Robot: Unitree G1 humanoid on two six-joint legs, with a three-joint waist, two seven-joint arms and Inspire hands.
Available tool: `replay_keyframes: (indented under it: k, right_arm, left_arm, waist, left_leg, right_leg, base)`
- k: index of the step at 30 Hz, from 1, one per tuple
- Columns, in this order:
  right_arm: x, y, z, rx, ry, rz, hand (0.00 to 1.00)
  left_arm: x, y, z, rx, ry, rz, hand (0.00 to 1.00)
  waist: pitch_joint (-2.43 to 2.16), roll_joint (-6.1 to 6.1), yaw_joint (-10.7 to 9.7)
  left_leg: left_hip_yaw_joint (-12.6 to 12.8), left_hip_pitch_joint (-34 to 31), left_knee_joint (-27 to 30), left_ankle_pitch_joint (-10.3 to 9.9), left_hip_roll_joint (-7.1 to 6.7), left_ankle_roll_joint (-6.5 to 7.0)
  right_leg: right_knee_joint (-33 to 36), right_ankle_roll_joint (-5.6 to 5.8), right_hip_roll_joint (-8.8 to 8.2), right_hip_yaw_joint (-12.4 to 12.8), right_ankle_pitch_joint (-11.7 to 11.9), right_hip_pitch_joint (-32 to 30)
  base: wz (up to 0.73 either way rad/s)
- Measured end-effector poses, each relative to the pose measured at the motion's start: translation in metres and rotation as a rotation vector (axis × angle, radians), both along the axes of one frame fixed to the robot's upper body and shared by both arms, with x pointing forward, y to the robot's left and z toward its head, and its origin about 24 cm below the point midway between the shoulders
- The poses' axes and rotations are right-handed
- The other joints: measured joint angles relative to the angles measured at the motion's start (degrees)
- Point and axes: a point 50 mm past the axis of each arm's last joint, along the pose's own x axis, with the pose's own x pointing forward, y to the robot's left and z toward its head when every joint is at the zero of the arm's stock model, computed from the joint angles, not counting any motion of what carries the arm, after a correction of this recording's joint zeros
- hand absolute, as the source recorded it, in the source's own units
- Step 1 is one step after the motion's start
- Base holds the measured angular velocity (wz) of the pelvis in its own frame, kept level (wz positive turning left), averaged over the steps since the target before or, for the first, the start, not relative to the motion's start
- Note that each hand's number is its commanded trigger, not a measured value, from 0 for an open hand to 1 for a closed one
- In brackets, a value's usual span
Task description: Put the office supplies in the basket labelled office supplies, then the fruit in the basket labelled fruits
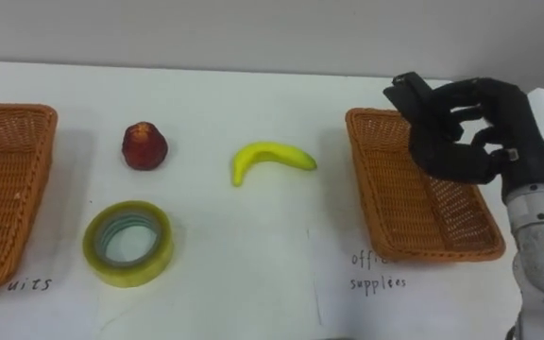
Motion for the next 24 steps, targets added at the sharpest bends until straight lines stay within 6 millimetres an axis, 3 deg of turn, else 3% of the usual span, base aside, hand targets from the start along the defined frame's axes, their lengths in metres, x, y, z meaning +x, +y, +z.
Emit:
replay_keyframes:
  k: [12,24]
  right_arm:
    - [-0.009,-0.009,-0.022,0.017,0.083,-0.048,1.00]
    - [-0.011,-0.013,-0.034,0.030,0.135,-0.070,1.00]
  left_arm:
    - [-0.003,-0.001,-0.002,-0.018,0.020,0.000,0.00]
    - [0.007,-0.001,0.002,-0.013,-0.025,-0.013,0.00]
  waist:
    - [0.02,0.20,0.9]
    - [0.07,0.66,1.0]
  left_leg:
    - [0.8,-0.2,-0.3,0.0,-0.02,-0.01]
    - [0.9,-0.1,-0.3,0.0,-0.02,0.00]
  right_leg:
    - [-0.2,0.02,0.05,0.2,0.0,-0.7]
    - [-0.1,0.02,0.04,0.3,0.0,-0.6]
  base:
    - [-0.03]
    - [0.00]
